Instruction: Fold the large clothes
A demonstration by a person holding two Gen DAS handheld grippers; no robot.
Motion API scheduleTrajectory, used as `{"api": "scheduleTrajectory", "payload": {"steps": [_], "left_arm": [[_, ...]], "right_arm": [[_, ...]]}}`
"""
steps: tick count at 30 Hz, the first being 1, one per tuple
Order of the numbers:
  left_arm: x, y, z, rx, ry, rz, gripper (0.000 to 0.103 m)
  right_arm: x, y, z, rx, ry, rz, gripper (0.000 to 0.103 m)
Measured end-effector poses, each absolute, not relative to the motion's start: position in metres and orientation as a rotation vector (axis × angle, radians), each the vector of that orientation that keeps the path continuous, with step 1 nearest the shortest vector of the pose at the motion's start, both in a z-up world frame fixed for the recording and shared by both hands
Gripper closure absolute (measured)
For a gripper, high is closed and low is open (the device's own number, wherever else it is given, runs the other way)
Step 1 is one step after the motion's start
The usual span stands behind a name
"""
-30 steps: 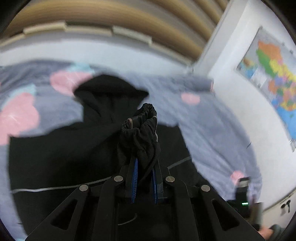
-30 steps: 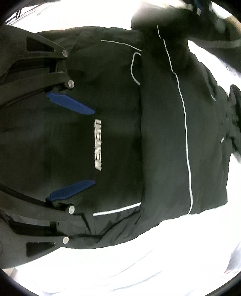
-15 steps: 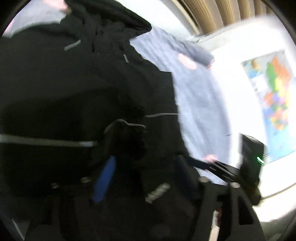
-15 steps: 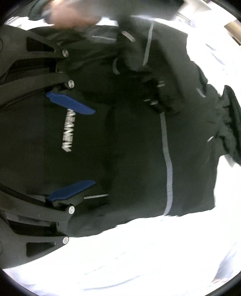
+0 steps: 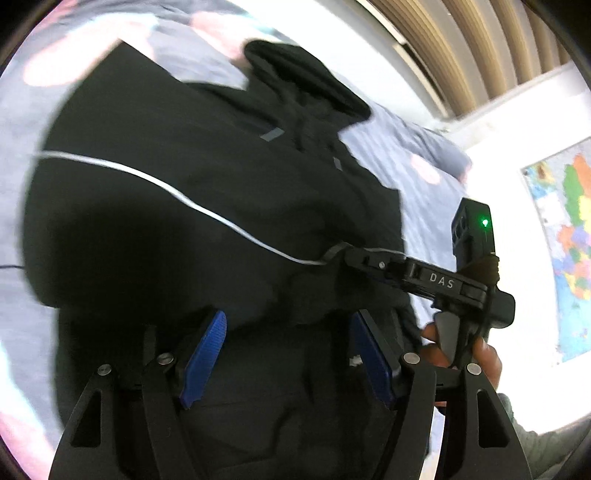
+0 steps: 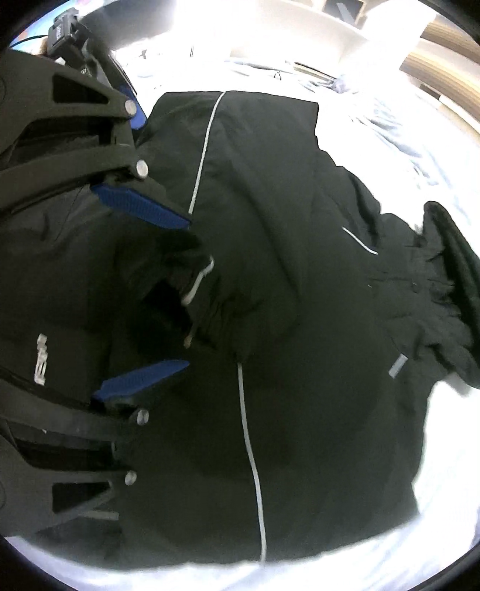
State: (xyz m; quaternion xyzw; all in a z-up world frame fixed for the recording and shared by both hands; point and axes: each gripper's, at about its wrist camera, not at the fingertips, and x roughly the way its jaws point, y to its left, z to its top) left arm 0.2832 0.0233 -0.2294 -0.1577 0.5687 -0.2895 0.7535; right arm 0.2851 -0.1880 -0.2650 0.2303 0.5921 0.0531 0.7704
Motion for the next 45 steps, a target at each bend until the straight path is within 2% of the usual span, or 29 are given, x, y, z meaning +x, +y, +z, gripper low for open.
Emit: {"api": "scheduleTrajectory", "payload": {"steps": [1, 7, 12, 14, 18, 22, 26, 29, 30, 33, 35, 37, 40, 45], "left_arm": [[0.285, 0.025, -0.225, -0.333, 1.225, -0.610, 0.031], [0.311, 0.040, -0.187, -0.235, 1.072, -0.511, 0.031], [0.344, 0.028, -0.186, -0.209, 1.040, -0.491, 0.031], [0.359, 0.019, -0.203, -0.196, 1.083, -0.476, 0.031], [0.379, -0.003, -0.265, -0.124, 1.226, -0.388, 0.031], [0.378, -0.013, -0.286, -0.012, 1.218, -0.343, 0.029], [0.374, -0.015, -0.284, 0.059, 1.206, -0.356, 0.027], [0.370, -0.011, -0.264, 0.041, 1.182, -0.364, 0.027], [0.370, -0.014, -0.252, 0.028, 1.158, -0.369, 0.027], [0.362, -0.007, -0.209, -0.023, 1.037, -0.410, 0.027], [0.367, -0.010, -0.194, -0.020, 1.011, -0.429, 0.027], [0.375, -0.014, -0.195, -0.025, 1.015, -0.441, 0.028], [0.392, -0.018, -0.218, -0.047, 1.070, -0.416, 0.028], [0.399, -0.024, -0.267, 0.034, 1.151, -0.320, 0.028]], "right_arm": [[0.285, -0.184, -0.265, 0.468, 1.292, 0.113, 0.082], [0.275, -0.181, -0.194, 0.273, 1.126, 0.106, 0.086], [0.253, -0.252, -0.149, 0.209, 1.011, -0.074, 0.086], [0.255, -0.284, -0.165, 0.201, 1.050, -0.133, 0.086], [0.267, -0.316, -0.241, 0.192, 1.206, -0.208, 0.083], [0.275, -0.315, -0.307, 0.198, 1.288, -0.226, 0.076], [0.275, -0.322, -0.308, 0.235, 1.283, -0.225, 0.074], [0.270, -0.333, -0.293, 0.273, 1.300, -0.203, 0.064], [0.267, -0.337, -0.282, 0.295, 1.292, -0.201, 0.057], [0.258, -0.342, -0.236, 0.287, 1.194, -0.220, 0.045], [0.260, -0.337, -0.214, 0.262, 1.136, -0.220, 0.039], [0.273, -0.329, -0.204, 0.241, 1.104, -0.196, 0.038], [0.297, -0.309, -0.221, 0.171, 1.123, -0.177, 0.038], [0.318, -0.288, -0.297, 0.067, 1.274, -0.210, 0.041]]}}
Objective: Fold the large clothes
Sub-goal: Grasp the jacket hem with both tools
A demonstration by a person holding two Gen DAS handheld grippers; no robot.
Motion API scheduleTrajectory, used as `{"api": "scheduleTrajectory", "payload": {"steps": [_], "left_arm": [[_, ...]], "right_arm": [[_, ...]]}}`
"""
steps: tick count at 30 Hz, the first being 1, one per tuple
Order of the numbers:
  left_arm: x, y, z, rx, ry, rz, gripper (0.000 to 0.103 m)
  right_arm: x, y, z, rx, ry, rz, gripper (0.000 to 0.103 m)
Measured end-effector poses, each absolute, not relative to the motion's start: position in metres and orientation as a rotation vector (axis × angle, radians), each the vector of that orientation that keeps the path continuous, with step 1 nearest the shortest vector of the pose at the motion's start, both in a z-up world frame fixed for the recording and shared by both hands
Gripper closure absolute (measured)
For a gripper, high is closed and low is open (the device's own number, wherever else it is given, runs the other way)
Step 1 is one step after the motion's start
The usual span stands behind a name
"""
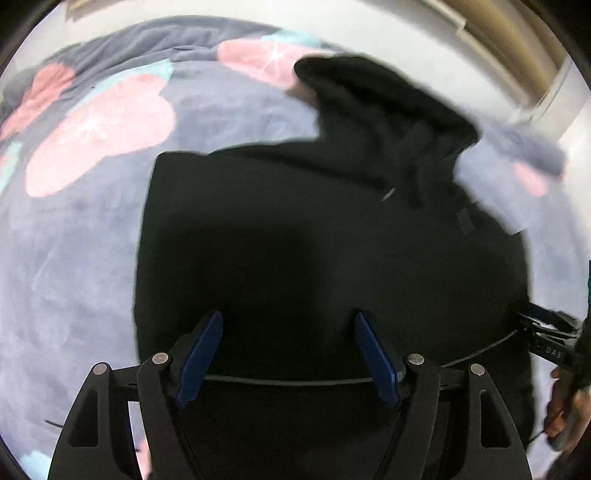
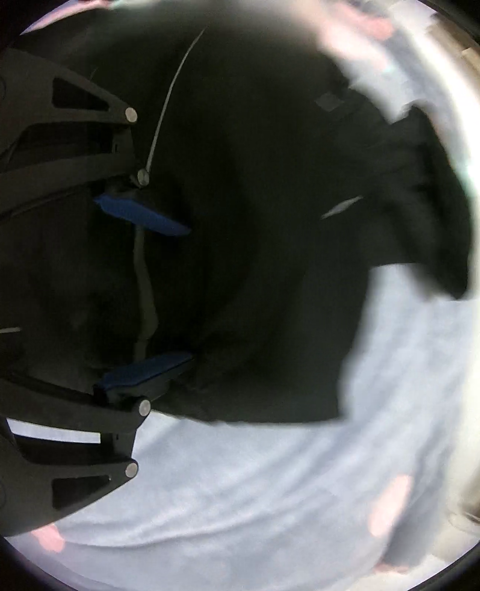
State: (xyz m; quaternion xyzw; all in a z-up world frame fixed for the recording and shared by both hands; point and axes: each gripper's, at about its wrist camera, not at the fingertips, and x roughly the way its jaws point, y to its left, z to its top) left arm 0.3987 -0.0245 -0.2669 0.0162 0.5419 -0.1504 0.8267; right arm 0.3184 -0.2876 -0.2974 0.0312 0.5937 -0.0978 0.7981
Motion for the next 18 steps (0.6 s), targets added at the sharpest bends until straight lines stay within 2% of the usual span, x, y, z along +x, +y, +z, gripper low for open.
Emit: {"api": "scheduleTrajectory", "payload": {"steps": [5, 11, 15, 18], "left_arm": [[0.392, -0.042, -0.283, 0.211, 1.115, -0.269, 0.026], [0.392, -0.042, -0.266, 0.194, 1.123, -0.288, 0.025], [0.378, -0.026, -0.227, 0.092, 1.060, -0.384, 0.024], [0.376, -0.015, -0.227, 0.043, 1.065, -0.396, 0.024]], "right_arm": [[0.318, -0.284, -0.305, -0.012, 1.232, -0.211, 0.039], [0.320, -0.282, -0.290, -0.045, 1.258, -0.210, 0.042], [0.305, -0.280, -0.248, -0.004, 1.174, -0.153, 0.041], [0.302, -0.276, -0.248, -0.006, 1.173, -0.127, 0.042]]}}
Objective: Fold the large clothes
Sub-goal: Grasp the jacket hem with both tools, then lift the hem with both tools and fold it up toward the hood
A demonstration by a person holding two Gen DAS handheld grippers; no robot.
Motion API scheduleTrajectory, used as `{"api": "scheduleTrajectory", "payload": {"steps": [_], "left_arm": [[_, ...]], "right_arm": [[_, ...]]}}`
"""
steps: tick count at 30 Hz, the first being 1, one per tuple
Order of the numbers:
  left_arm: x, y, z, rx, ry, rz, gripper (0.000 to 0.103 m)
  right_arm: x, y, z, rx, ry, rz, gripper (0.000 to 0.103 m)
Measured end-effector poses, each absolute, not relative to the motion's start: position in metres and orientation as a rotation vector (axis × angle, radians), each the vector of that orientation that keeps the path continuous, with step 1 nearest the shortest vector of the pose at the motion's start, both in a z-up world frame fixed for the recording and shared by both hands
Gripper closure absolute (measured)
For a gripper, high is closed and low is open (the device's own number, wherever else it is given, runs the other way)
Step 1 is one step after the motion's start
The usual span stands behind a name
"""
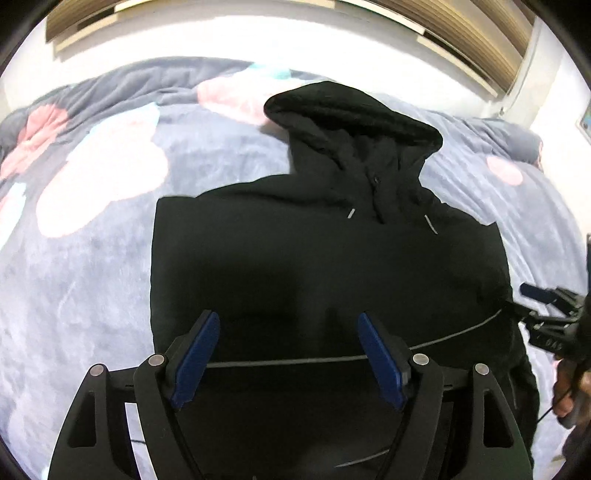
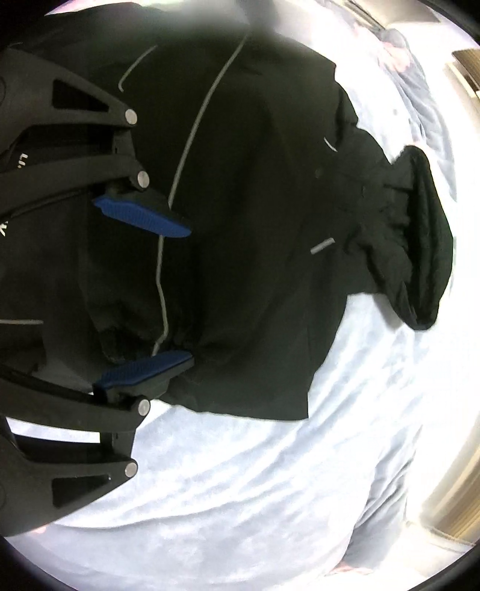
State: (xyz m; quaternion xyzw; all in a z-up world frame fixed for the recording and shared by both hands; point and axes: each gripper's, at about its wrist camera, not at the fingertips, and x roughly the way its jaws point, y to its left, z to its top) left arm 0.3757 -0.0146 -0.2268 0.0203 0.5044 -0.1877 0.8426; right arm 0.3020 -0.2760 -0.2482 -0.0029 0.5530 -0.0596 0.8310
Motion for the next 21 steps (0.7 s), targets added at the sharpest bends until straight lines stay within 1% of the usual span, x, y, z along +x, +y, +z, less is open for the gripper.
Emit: {"api": "scheduleTrajectory", "payload": {"steps": [1, 3, 5, 7, 8, 9, 12, 14, 17, 20, 21], "left_arm": [[0.377, -0.011, -0.238, 0.043, 1.095, -0.375, 0.024], [0.383, -0.003, -0.272, 0.036, 1.187, -0.332, 0.025], [0.380, -0.007, -0.282, 0.092, 1.155, -0.333, 0.024], [0.379, -0.017, -0.273, 0.158, 1.151, -0.326, 0.024], [0.379, -0.020, -0.263, 0.165, 1.148, -0.349, 0.023], [0.381, -0.021, -0.252, 0.147, 1.138, -0.385, 0.024], [0.397, -0.022, -0.209, 0.067, 1.055, -0.476, 0.024], [0.425, -0.028, -0.191, 0.062, 1.017, -0.478, 0.024], [0.473, -0.038, -0.185, 0.081, 0.976, -0.434, 0.024], [0.536, -0.044, -0.195, 0.004, 0.964, -0.410, 0.024], [0.551, -0.046, -0.198, -0.013, 0.963, -0.398, 0.024]], "right_arm": [[0.302, -0.276, -0.259, -0.022, 1.199, -0.135, 0.043], [0.306, -0.273, -0.288, -0.050, 1.278, -0.175, 0.041], [0.307, -0.270, -0.298, -0.028, 1.276, -0.163, 0.040], [0.313, -0.270, -0.294, -0.034, 1.293, -0.162, 0.040], [0.316, -0.271, -0.286, -0.034, 1.300, -0.157, 0.043], [0.317, -0.272, -0.276, -0.022, 1.301, -0.139, 0.048], [0.330, -0.278, -0.240, 0.020, 1.237, -0.075, 0.049], [0.351, -0.282, -0.222, 0.005, 1.187, -0.079, 0.049], [0.403, -0.297, -0.203, 0.012, 1.099, -0.099, 0.049], [0.459, -0.317, -0.196, 0.075, 1.029, -0.135, 0.048], [0.465, -0.323, -0.195, 0.114, 1.021, -0.135, 0.048]]}}
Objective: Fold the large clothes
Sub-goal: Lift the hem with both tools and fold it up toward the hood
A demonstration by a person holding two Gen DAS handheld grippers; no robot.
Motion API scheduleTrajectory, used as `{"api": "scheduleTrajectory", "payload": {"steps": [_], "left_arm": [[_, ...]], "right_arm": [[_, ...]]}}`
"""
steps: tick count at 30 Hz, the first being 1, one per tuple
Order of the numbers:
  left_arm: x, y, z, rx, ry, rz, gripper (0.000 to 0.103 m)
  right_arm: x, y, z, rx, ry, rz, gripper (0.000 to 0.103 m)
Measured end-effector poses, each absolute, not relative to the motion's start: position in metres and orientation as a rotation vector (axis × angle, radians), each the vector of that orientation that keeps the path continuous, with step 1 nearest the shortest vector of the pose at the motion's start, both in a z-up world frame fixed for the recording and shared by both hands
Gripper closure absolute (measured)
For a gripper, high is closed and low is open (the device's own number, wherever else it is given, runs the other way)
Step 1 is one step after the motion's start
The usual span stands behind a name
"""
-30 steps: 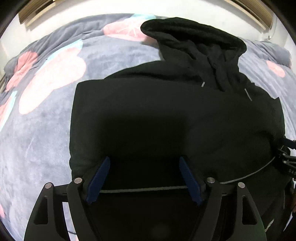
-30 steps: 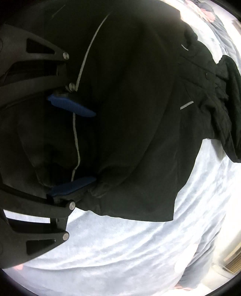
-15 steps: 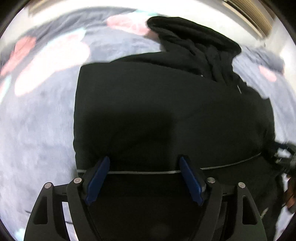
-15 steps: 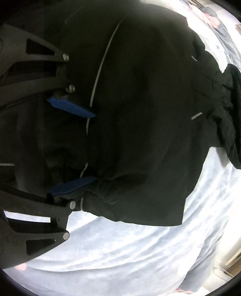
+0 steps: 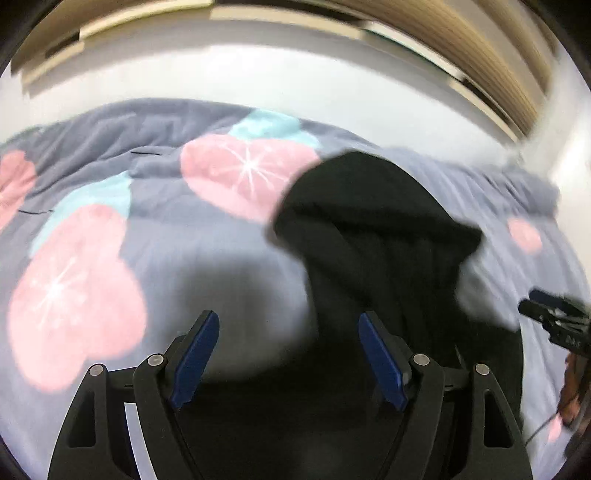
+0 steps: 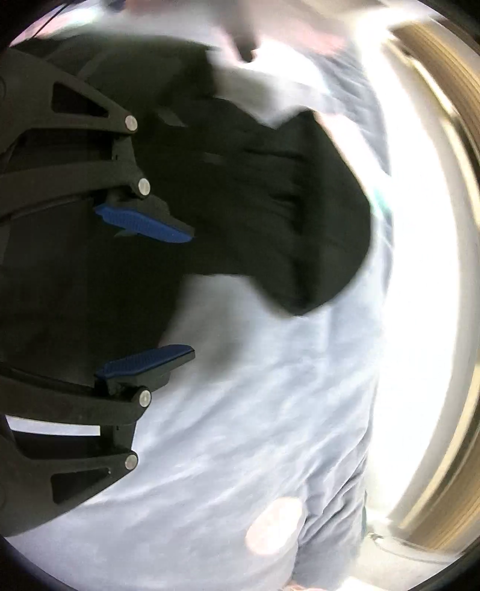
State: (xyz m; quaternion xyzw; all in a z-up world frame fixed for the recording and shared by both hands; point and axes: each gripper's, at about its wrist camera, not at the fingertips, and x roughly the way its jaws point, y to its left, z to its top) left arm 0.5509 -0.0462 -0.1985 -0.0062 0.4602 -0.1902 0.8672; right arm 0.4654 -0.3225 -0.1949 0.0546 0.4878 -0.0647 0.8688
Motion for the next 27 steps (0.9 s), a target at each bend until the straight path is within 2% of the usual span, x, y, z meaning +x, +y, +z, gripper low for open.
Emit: {"api": "scheduleTrajectory", "payload": {"steps": [7, 8, 9, 10, 11, 12, 15, 17, 20, 21, 23, 26, 27], "left_arm": [[0.641, -0.085, -0.250, -0.036, 1.042, -0.413, 0.024], [0.646, -0.085, -0.254, -0.045, 1.042, -0.420, 0.024], [0.650, -0.087, -0.255, -0.046, 1.036, -0.411, 0.029], [0.653, -0.088, -0.257, -0.047, 1.039, -0.393, 0.064], [0.659, -0.087, -0.260, -0.073, 1.070, -0.408, 0.080], [0.664, -0.084, -0.261, -0.138, 1.098, -0.450, 0.092], [0.645, -0.063, -0.228, -0.174, 0.983, -0.503, 0.091], [0.637, -0.055, -0.228, -0.177, 0.990, -0.515, 0.087], [0.651, -0.064, -0.285, -0.105, 1.203, -0.462, 0.085], [0.653, -0.066, -0.306, -0.104, 1.246, -0.459, 0.081], [0.654, -0.066, -0.313, -0.116, 1.218, -0.473, 0.079], [0.645, -0.064, -0.294, -0.094, 1.188, -0.491, 0.076], [0.638, -0.063, -0.284, -0.055, 1.163, -0.497, 0.070]], "right_arm": [[0.529, -0.345, -0.228, 0.237, 1.055, -0.154, 0.047], [0.535, -0.345, -0.233, 0.246, 1.066, -0.157, 0.048], [0.544, -0.346, -0.242, 0.261, 1.087, -0.166, 0.054], [0.546, -0.350, -0.245, 0.269, 1.101, -0.167, 0.068], [0.551, -0.352, -0.251, 0.271, 1.126, -0.170, 0.101], [0.551, -0.356, -0.250, 0.280, 1.132, -0.168, 0.101], [0.525, -0.366, -0.222, 0.319, 1.009, -0.105, 0.101], [0.514, -0.363, -0.220, 0.276, 0.993, -0.101, 0.099], [0.519, -0.356, -0.263, 0.227, 1.110, -0.115, 0.098], [0.525, -0.355, -0.290, 0.248, 1.197, -0.093, 0.097], [0.525, -0.354, -0.307, 0.248, 1.216, -0.091, 0.096], [0.517, -0.352, -0.289, 0.213, 1.205, -0.094, 0.086], [0.510, -0.351, -0.279, 0.188, 1.188, -0.093, 0.081]]}}
